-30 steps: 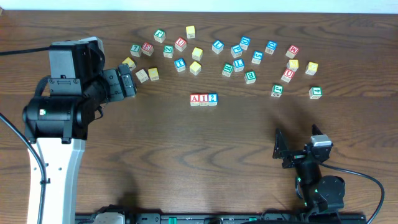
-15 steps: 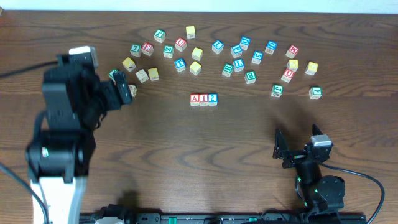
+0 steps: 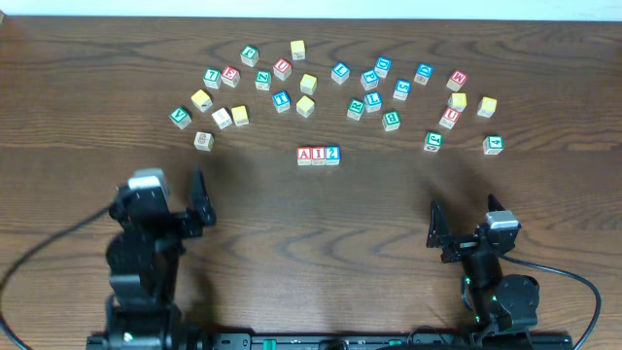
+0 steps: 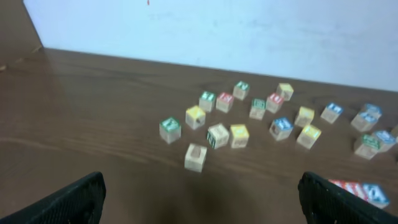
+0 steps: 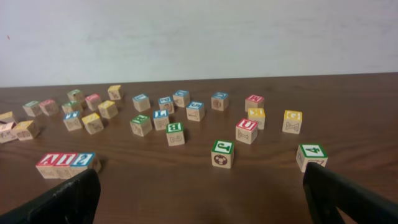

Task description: Spell out AI2

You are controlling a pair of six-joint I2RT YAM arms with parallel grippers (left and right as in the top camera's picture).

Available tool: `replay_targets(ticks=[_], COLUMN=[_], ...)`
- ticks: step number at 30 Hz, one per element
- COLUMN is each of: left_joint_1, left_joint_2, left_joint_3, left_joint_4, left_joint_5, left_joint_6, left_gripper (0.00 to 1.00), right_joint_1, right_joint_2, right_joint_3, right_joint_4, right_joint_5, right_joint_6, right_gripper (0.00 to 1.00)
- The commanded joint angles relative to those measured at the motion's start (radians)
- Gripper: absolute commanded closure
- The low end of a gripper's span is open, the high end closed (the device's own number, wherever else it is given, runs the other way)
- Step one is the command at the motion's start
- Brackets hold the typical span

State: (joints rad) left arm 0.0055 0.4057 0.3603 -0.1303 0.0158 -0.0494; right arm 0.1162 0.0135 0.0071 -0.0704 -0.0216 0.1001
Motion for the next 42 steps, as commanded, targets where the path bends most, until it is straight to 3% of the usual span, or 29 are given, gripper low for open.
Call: replay_targets(ticks=[1,7,17,42], left_joint_1=[0.005,0.005,0.005,0.005], left_joint_2=[-0.124,-0.286,-0.381,-0.401], left_joint_3=[-0.115,-0.25,-0.338,-0.34], left_joint_4=[0.013,0.013,0.018,0.025], left_joint_5=[-0.013,-0.013,-0.014,-0.013], left_joint_6=[0.026,0.076,0.102,0.109], left_gripper=[0.02,0.02,0.03,0.02], right_joint_1=[-0.002,-0.002,-0.002,-0.002], right_joint_2=[-0.007,-0.007,-0.007,-0.007], right_joint_3=[-0.002,-0.002,-0.002,-0.002], right_joint_4=[-0.005,-0.005,-0.005,-0.005], right_joint_5=[0.008,0.008,0.008,0.008], right_joint_6=[-0.011,-0.012,-0.012,-0.012], right_gripper=[0.01,0.01,0.01,0.01])
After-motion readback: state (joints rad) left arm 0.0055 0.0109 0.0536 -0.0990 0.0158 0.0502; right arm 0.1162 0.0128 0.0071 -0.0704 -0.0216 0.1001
